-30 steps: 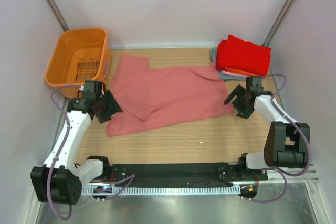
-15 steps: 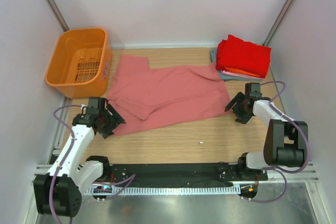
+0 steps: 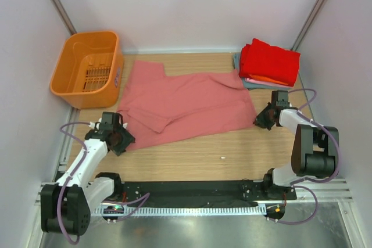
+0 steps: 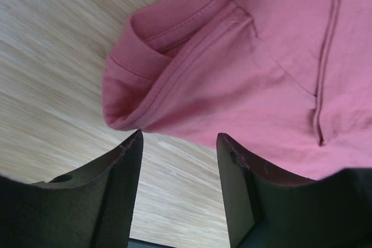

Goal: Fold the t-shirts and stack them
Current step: Fold the tshirt

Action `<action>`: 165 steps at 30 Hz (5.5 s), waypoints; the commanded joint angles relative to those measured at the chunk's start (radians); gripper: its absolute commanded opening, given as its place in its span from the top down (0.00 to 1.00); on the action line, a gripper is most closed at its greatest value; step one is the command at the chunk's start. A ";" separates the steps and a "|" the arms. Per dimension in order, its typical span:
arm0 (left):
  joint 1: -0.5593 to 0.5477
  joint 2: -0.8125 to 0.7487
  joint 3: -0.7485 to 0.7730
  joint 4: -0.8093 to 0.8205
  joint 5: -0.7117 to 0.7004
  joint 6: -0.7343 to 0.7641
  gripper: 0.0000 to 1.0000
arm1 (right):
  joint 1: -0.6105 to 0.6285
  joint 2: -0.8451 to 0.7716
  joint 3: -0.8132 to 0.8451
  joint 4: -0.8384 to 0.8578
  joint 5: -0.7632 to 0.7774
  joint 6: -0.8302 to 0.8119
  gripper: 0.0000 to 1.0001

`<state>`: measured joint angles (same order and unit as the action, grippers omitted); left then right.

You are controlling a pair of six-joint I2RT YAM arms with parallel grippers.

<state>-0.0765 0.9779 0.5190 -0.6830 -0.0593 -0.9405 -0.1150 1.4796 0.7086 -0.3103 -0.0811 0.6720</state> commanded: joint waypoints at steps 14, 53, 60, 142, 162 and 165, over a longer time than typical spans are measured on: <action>0.000 0.101 0.032 0.128 -0.091 0.052 1.00 | -0.054 -0.226 -0.084 -0.156 -0.060 -0.006 0.99; 0.021 -0.162 0.437 -0.190 -0.152 0.376 0.11 | 1.018 0.123 0.731 -0.279 0.345 -0.190 0.57; 0.027 -0.254 0.432 -0.196 -0.220 0.359 0.11 | 1.132 0.566 1.193 -0.360 0.265 -0.394 0.65; 0.047 -0.272 0.423 -0.188 -0.220 0.351 0.12 | 1.088 0.739 1.289 -0.450 0.245 -0.494 0.98; 0.047 -0.272 0.423 -0.188 -0.218 0.351 0.12 | 0.973 0.720 1.362 -0.471 -0.045 -0.493 0.99; 0.047 -0.269 0.423 -0.187 -0.217 0.351 0.12 | 0.911 0.739 1.362 -0.435 -0.126 -0.479 0.98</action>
<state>-0.0368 0.7113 0.9455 -0.8883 -0.2619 -0.5907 0.8600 2.2482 2.0235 -0.7975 -0.1207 0.1684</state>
